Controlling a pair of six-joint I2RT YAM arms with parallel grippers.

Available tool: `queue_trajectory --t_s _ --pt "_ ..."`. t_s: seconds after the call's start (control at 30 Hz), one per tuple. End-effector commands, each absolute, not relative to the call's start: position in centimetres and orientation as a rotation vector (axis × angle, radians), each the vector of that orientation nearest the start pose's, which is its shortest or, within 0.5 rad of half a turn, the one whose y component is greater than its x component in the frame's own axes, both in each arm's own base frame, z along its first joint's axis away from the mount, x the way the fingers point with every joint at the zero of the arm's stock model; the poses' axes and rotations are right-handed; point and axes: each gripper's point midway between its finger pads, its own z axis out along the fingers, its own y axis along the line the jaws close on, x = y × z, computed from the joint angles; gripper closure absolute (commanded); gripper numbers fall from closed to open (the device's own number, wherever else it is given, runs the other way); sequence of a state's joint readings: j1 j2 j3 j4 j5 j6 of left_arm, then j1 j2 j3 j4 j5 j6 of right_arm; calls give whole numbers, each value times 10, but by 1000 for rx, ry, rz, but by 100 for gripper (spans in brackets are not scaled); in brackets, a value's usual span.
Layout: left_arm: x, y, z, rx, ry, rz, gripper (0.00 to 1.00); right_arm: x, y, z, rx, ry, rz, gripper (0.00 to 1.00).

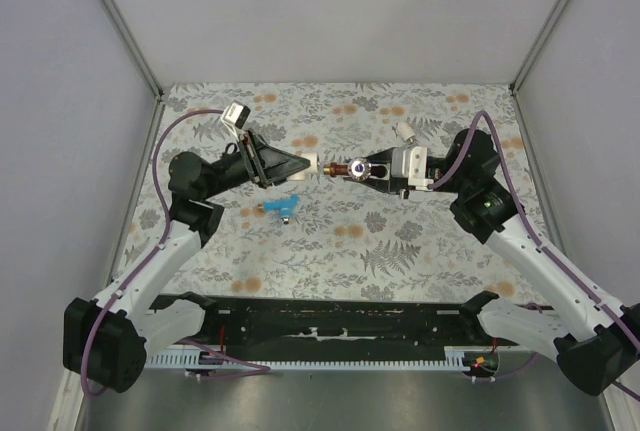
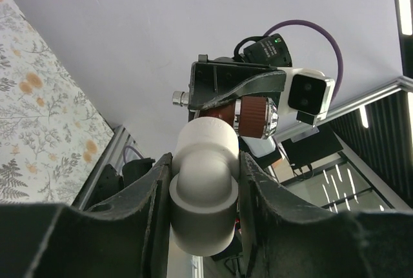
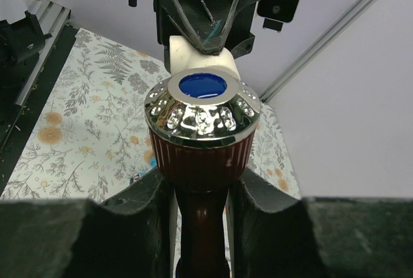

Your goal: Install the water faucets

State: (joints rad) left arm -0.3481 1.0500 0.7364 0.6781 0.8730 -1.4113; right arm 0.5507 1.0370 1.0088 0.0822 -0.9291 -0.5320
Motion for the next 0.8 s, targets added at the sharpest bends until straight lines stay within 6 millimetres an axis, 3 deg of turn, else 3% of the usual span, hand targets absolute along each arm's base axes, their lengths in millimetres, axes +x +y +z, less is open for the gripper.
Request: queue_trajectory --t_s 0.0,0.23,0.77 --pt "202 -245 393 141 1597 -2003 98 212 283 402 -1322 691 666 100" --pt "207 -247 381 91 1701 -1960 98 212 283 410 -1310 655 654 100" --pt "197 -245 400 57 1698 -2034 98 216 293 395 -1343 653 673 100"
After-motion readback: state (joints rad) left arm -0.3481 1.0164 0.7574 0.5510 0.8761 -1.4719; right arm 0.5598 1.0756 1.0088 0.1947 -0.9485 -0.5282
